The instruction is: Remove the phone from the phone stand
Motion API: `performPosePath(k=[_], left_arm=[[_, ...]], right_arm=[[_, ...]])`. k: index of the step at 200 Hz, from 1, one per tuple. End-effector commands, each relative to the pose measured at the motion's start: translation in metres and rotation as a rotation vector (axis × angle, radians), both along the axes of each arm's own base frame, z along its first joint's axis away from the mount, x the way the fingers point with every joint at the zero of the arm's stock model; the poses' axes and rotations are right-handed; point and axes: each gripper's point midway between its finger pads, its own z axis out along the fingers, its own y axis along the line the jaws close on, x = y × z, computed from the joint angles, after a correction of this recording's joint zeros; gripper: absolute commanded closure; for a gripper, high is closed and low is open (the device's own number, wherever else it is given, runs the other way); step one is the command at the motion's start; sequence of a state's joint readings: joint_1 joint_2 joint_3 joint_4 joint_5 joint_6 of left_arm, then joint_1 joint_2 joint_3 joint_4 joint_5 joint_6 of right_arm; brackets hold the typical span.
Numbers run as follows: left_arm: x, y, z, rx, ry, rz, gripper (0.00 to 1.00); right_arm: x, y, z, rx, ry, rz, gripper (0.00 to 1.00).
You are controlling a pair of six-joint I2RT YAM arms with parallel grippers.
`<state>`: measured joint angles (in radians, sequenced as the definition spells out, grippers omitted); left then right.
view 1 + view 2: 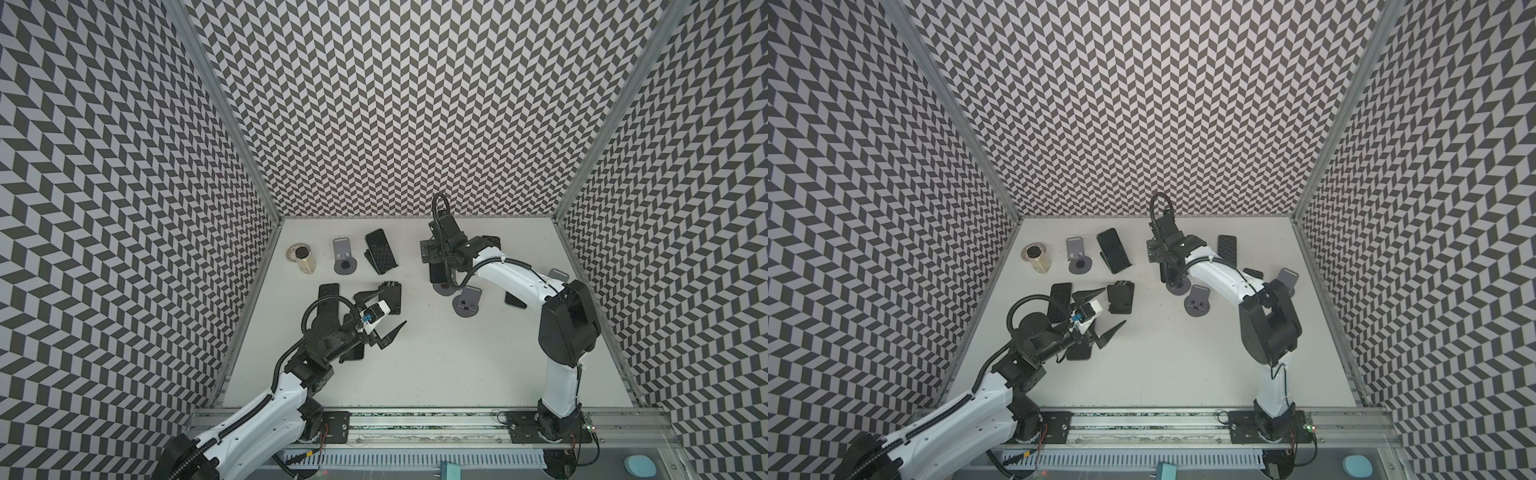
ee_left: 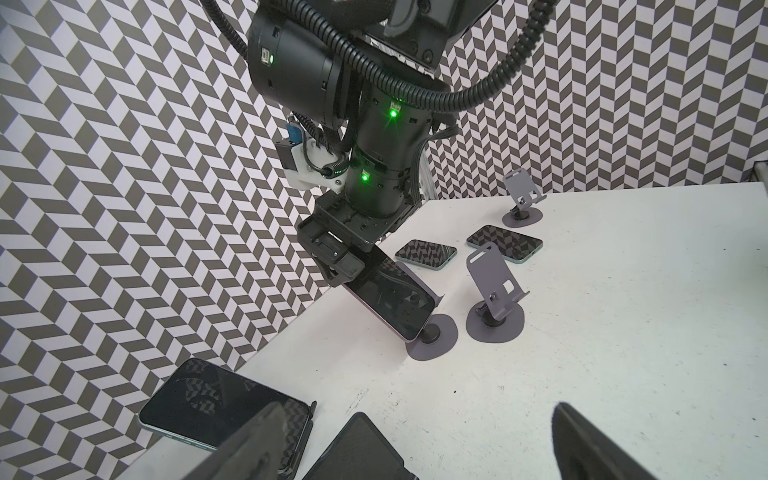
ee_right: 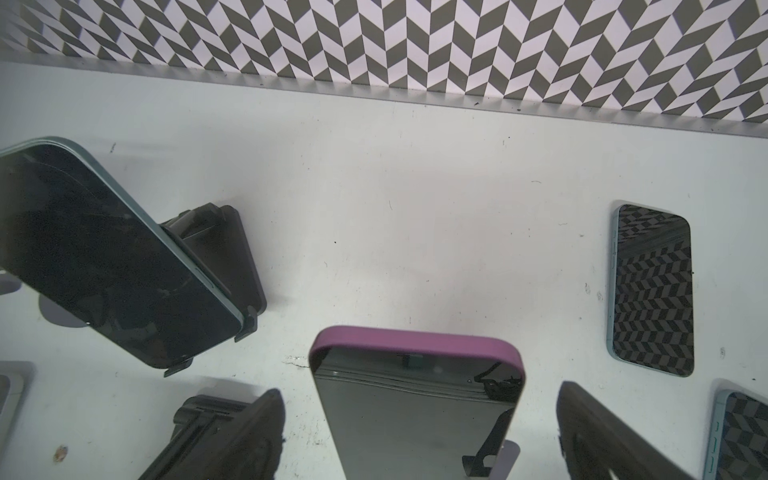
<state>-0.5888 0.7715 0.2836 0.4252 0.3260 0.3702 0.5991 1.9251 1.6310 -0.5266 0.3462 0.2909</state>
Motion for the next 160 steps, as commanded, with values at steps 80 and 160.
performPosePath(k=[80,160], left_arm=[[-0.001,-0.001,-0.003,0.013,-0.019,-0.005,0.0],[-0.001,-0.001,-0.003,0.014,-0.02,-0.006,0.0]], right_arm=[[0.014,0.001,-0.007,0.004,0.017,0.0,0.01],[0.019,0.003,-0.01,0.017,0.035,0.013,0.04]])
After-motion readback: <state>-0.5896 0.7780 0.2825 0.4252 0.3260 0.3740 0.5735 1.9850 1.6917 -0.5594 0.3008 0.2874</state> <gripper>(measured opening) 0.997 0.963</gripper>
